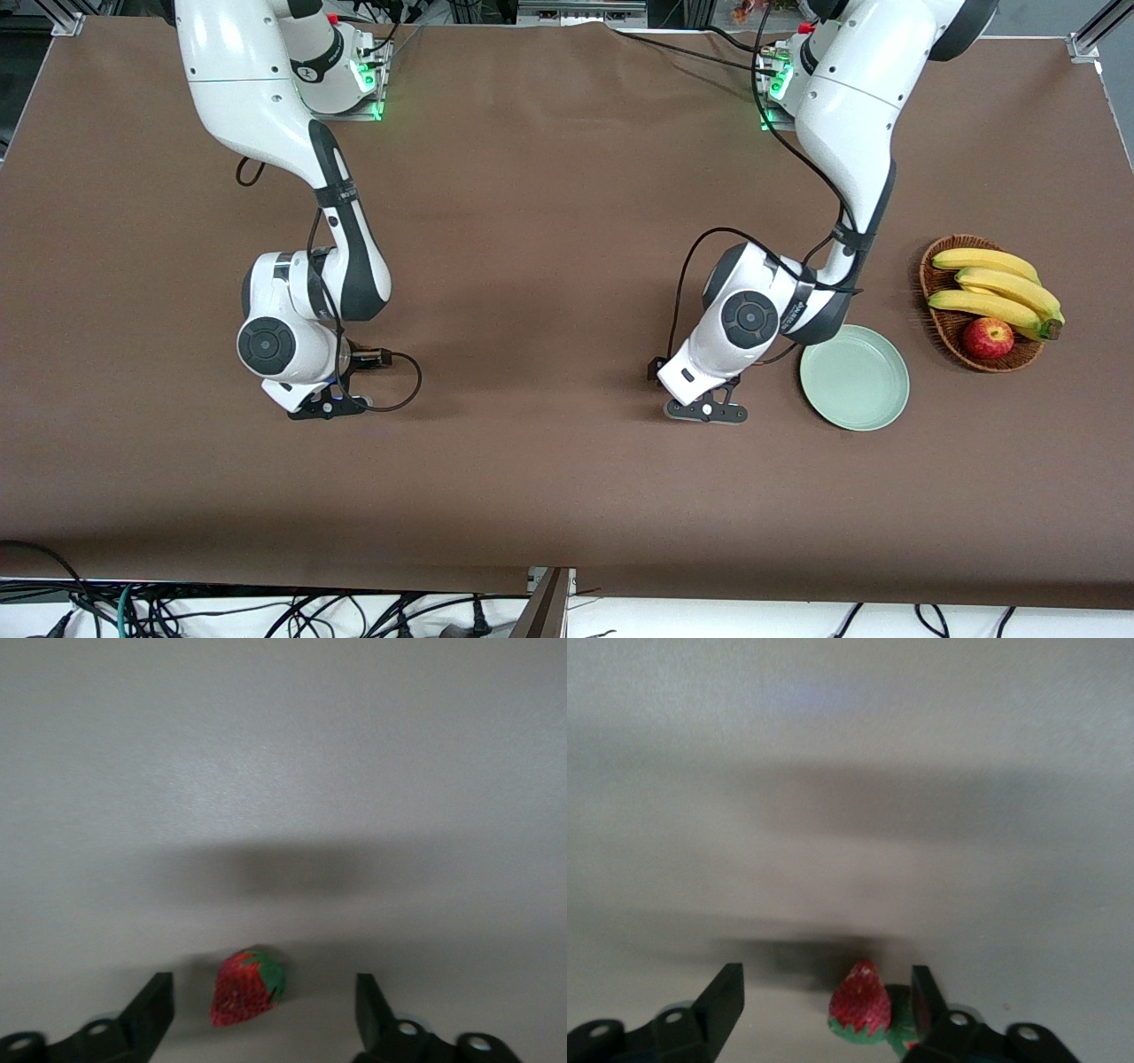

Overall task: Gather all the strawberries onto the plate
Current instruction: 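Grasp the middle strawberry with the left gripper while the right gripper grasps another, then carry the strawberry onto the green plate and open the left gripper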

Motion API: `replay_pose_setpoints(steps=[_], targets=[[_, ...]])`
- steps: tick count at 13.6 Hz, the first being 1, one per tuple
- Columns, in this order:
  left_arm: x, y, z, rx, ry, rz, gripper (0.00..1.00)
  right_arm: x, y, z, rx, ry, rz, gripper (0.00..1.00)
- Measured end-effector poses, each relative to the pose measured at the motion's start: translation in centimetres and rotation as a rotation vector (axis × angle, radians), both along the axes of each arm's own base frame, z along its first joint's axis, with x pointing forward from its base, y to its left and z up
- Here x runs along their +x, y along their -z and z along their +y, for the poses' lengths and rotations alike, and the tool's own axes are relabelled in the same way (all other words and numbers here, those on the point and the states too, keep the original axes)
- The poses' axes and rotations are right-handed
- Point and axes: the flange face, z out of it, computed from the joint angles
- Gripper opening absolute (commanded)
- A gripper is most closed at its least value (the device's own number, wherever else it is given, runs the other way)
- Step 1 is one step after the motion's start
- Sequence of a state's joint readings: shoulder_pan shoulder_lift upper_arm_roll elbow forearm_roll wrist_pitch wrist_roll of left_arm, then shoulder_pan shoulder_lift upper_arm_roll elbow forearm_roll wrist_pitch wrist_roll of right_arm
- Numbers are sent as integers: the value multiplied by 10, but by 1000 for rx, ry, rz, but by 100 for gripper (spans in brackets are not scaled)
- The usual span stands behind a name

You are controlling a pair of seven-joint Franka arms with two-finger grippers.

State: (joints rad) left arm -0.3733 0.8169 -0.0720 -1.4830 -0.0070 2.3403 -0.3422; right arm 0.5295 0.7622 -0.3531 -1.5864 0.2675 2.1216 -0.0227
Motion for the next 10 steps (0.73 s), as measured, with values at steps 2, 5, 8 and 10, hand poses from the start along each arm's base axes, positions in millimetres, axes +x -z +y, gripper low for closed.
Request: replay_pose_setpoints(steps=[2,5,8,10], targets=[[1,10,4,18,11,-10,39,-2,0,0,3,3,5,72],[4,16,11,63,43,-25,27,-12,1,-4,8,12,22,72],[8,9,9,59,43,-37,13,-24,-2,-9,29,33,40,69],[11,0,13,68,38,-29,11,-32,-3,-13,35,31,47,64]])
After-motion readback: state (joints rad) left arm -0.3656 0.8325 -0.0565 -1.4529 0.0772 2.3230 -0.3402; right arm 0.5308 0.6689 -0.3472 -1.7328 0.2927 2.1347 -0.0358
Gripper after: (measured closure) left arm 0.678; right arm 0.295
